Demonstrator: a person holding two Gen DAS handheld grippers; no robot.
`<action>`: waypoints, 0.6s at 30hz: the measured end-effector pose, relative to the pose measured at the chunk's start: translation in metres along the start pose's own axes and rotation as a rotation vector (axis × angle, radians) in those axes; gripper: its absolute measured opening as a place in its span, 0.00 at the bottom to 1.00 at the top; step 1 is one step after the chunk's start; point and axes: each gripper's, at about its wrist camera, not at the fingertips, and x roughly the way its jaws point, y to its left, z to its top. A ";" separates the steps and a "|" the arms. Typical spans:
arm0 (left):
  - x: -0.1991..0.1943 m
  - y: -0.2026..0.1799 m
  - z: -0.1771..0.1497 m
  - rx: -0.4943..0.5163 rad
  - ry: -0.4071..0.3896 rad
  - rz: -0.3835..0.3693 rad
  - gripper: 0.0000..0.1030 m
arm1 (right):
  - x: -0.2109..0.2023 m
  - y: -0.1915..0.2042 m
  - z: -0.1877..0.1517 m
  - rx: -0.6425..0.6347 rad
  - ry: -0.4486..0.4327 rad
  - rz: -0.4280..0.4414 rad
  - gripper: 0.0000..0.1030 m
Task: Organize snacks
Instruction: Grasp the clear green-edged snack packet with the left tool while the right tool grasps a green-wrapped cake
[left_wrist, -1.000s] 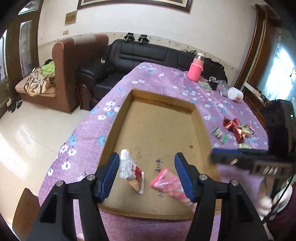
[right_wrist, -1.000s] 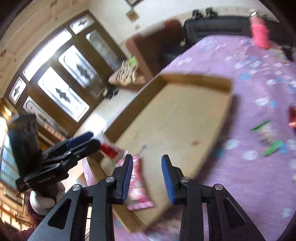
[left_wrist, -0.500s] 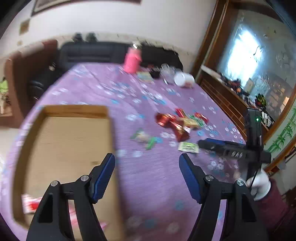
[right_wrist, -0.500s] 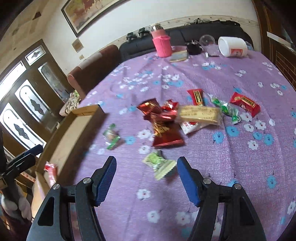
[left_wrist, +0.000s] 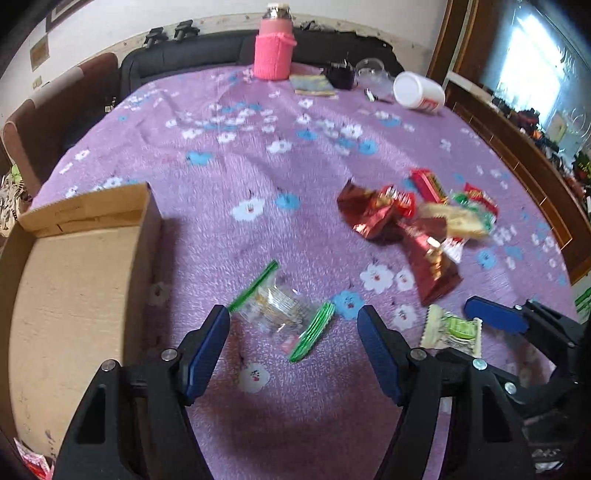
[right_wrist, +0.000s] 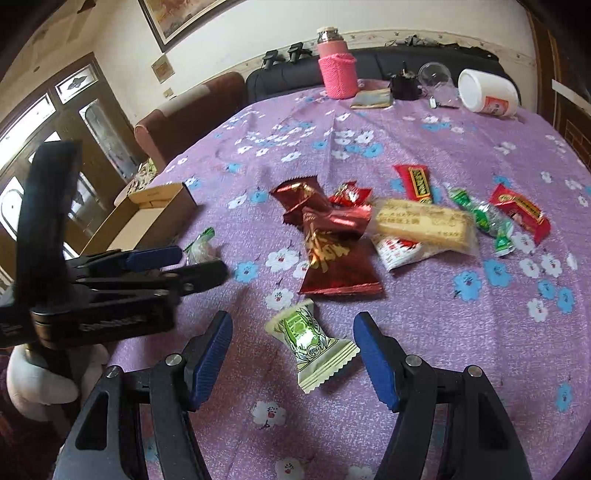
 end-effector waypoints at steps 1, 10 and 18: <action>0.004 -0.002 -0.001 0.011 0.004 0.002 0.69 | 0.000 -0.001 0.000 0.000 -0.004 -0.004 0.67; 0.003 -0.021 -0.005 0.122 -0.042 0.023 0.36 | 0.001 -0.004 -0.002 0.012 0.001 0.014 0.30; -0.035 -0.014 -0.018 0.074 -0.099 -0.060 0.36 | -0.016 -0.003 -0.006 0.043 -0.038 0.035 0.13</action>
